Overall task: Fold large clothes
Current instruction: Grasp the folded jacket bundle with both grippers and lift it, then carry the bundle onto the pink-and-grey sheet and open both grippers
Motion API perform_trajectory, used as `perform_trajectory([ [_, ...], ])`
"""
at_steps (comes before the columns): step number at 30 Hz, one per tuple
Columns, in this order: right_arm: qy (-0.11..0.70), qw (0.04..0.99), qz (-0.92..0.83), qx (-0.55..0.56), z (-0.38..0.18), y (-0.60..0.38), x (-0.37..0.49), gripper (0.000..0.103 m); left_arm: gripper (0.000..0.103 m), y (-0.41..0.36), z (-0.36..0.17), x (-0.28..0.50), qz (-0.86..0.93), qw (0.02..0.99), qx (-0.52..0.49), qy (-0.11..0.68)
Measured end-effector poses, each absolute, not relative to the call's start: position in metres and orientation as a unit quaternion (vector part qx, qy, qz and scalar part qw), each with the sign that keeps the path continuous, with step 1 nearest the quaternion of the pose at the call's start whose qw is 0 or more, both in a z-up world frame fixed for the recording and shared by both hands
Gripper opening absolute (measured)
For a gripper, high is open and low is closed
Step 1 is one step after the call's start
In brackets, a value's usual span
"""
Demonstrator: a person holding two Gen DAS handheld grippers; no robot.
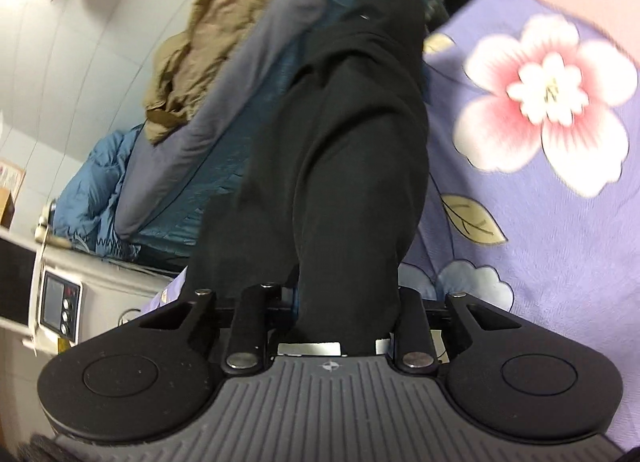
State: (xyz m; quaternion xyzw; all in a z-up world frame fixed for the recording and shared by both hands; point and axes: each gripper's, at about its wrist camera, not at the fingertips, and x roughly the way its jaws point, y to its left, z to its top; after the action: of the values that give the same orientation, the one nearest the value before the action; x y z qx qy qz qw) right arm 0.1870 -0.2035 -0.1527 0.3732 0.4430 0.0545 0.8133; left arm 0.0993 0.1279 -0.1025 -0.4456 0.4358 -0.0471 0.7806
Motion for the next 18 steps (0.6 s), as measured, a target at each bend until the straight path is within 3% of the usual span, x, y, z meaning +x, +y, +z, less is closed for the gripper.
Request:
perform_trajectory([
  [9, 0.381, 0.876, 0.082, 0.284, -0.074, -0.228, 0.148, 0.027, 0.081, 0.044, -0.054, 0.101, -0.147, 0.802, -0.38, 0.437],
  [18, 0.316, 0.909, -0.016, 0.269, -0.033, -0.356, 0.046, 0.027, 0.081, -0.111, -0.043, 0.111, -0.293, 0.775, -0.305, 0.47],
])
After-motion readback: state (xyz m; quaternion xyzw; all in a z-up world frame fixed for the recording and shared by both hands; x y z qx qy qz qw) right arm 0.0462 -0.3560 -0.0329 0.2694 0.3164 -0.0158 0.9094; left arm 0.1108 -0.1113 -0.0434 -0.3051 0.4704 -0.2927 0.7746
